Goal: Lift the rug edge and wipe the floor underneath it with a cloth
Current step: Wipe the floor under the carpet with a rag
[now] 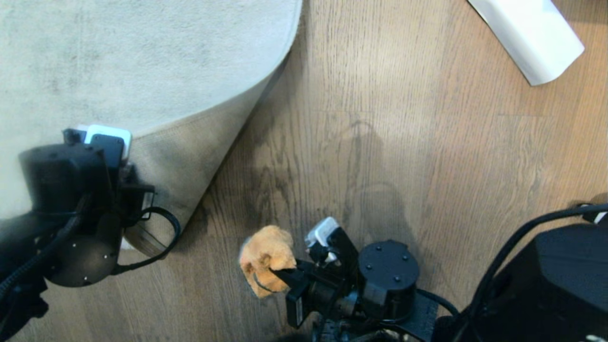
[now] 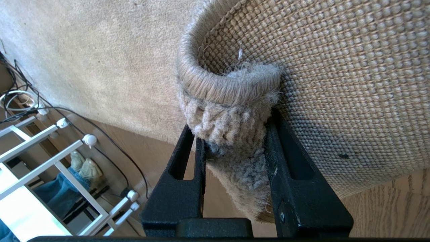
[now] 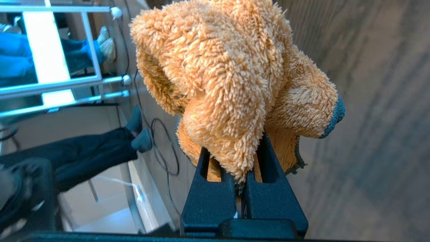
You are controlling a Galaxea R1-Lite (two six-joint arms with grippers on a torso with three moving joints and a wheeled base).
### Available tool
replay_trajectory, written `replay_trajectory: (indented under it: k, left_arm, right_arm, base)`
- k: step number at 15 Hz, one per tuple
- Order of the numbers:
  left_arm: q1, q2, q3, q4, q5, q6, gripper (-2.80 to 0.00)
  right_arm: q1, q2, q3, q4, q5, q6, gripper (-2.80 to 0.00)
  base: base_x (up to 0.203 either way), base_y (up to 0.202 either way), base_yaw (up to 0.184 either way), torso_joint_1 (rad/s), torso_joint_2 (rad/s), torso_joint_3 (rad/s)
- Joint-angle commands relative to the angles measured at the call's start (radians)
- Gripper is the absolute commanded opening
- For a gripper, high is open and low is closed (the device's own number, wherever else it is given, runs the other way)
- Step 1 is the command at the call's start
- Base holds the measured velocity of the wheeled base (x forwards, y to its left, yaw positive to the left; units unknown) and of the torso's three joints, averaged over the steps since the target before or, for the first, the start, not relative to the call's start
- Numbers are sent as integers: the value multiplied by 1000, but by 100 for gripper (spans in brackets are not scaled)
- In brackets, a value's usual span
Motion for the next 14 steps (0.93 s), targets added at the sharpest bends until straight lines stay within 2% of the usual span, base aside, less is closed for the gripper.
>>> replay_trajectory:
  k: [1, 8, 14]
  left_arm:
    - [1, 0, 3, -5, 5, 0, -280]
    - [1, 9, 4, -3, 5, -2, -280]
    - [2, -12, 4, -5, 7, -2, -280]
  right_arm:
    - [11, 112, -84, -10, -37, 8, -280]
    - [12, 249, -248, -6, -152, 62, -280]
    - [9, 346, -387, -9, -169, 64, -280]
  base:
    - [0, 0, 0, 0, 0, 0]
    - [0, 0, 0, 0, 0, 0]
    - [0, 0, 0, 0, 0, 0]
